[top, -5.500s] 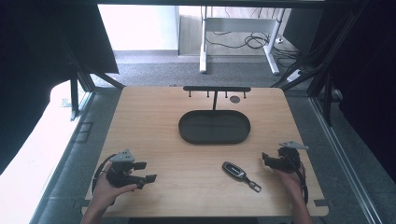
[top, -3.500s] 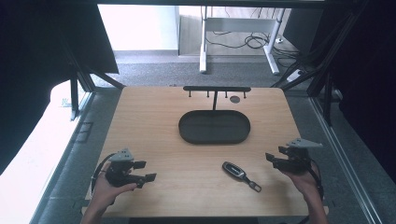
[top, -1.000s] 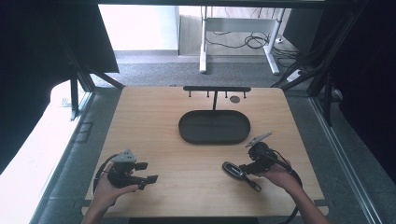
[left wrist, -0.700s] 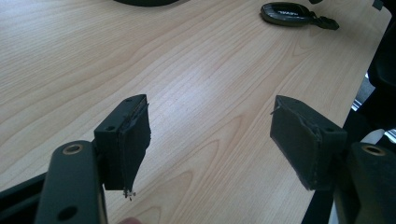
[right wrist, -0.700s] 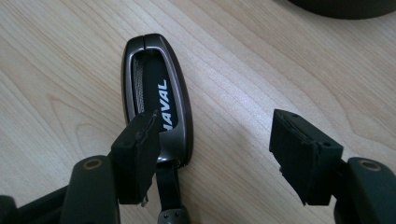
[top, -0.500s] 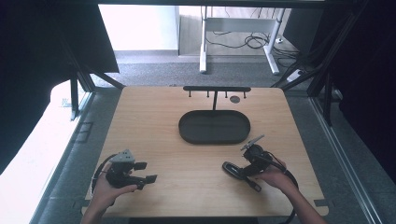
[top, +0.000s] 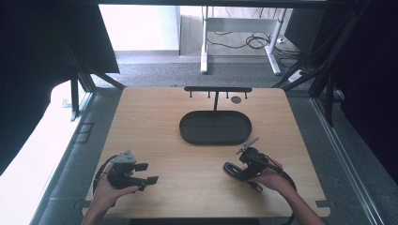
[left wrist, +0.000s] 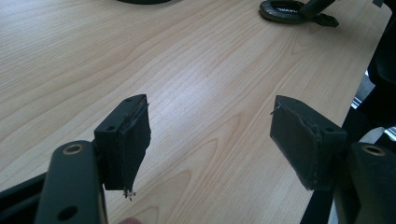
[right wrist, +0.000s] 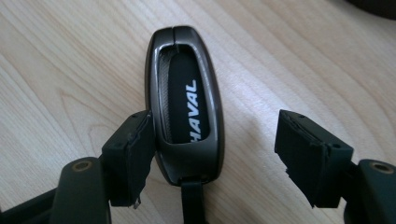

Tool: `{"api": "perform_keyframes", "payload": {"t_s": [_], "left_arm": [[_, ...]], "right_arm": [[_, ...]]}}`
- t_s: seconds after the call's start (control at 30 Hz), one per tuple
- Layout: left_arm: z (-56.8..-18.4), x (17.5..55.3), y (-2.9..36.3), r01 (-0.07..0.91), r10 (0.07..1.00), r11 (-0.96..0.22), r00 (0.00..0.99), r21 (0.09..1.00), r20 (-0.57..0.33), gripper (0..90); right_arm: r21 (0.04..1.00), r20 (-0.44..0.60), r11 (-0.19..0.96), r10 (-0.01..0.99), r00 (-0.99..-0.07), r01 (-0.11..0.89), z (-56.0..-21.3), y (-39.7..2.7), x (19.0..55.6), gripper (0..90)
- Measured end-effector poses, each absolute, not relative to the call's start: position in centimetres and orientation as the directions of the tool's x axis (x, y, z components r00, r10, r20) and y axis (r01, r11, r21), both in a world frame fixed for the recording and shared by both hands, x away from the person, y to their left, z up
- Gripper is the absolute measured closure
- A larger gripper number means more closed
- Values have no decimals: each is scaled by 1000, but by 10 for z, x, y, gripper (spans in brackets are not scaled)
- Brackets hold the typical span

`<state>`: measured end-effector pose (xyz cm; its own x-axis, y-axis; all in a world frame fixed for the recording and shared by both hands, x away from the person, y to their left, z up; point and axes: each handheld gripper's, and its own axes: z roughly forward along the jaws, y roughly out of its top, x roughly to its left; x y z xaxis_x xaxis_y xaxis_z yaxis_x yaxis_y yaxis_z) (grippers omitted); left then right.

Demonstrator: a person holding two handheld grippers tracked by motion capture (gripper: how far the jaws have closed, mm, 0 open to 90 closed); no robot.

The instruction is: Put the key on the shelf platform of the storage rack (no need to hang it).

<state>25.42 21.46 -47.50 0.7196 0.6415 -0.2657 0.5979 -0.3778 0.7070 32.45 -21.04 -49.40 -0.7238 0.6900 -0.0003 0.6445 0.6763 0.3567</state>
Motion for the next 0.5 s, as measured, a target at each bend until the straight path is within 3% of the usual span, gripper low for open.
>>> {"api": "perform_keyframes", "payload": {"t_s": [0.5], "left_arm": [[-476,255,215,601,643,-378,718,704,-267,291]], "right_arm": [[300,3,714,662,-749,632,-507,-201,326,335]]}}
